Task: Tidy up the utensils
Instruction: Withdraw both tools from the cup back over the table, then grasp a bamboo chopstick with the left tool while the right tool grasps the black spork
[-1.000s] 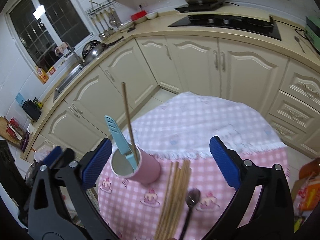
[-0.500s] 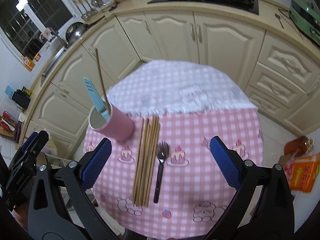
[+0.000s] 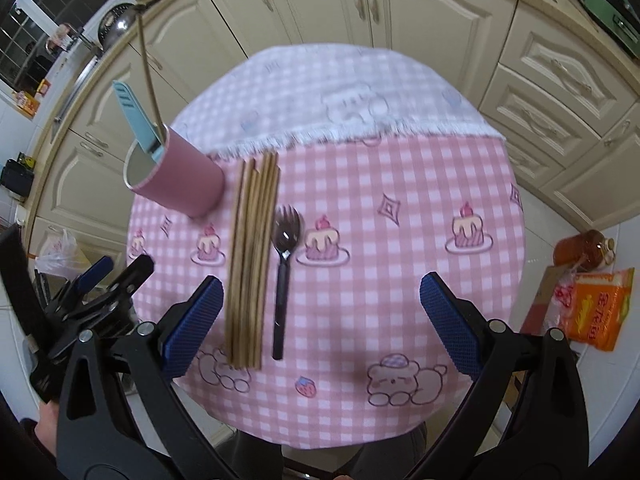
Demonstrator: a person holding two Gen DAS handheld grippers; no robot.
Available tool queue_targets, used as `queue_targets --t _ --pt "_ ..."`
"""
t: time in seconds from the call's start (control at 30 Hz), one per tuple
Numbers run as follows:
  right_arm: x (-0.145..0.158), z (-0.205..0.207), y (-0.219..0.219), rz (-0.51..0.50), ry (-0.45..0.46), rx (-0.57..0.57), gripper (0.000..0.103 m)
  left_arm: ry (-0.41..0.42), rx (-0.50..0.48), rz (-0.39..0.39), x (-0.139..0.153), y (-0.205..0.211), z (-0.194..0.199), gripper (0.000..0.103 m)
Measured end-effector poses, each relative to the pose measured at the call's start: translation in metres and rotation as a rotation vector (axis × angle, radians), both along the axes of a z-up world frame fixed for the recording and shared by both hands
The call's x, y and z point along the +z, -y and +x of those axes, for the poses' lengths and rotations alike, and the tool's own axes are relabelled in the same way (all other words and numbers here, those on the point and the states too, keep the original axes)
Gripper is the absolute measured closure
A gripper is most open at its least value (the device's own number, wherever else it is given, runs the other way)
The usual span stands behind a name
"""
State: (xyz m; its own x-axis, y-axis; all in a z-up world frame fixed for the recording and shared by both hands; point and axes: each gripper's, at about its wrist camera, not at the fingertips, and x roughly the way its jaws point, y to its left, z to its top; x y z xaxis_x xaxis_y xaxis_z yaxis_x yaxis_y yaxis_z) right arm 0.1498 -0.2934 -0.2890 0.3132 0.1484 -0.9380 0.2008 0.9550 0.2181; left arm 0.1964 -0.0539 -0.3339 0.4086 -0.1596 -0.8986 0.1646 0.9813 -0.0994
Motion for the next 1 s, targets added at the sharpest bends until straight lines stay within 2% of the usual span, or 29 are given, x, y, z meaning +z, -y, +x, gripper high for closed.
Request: queue_targets --t 0.27,0.6,0.9,1.0 --pt "-0.023 -0.002 0.001 -0.014 -0.063 0.026 0.006 -0.079 -0.047 0.085 -0.048 0.023 0.019 0.01" --pt "-0.039 -0.001 0.002 -0.003 -0.098 0.033 0.006 -0.149 -0.076 0.182 -0.078 0.038 0.037 0.01" --pt "-0.047 0.004 -0.002 0.0 -0.125 0.047 0.006 -0.2 -0.069 0.193 -0.092 0.053 0.049 0.011" --pt "-0.054 0.008 -0.005 -0.006 -0.151 0.055 0.006 -0.218 -0.055 0.158 -0.097 0.051 0.053 0.018"
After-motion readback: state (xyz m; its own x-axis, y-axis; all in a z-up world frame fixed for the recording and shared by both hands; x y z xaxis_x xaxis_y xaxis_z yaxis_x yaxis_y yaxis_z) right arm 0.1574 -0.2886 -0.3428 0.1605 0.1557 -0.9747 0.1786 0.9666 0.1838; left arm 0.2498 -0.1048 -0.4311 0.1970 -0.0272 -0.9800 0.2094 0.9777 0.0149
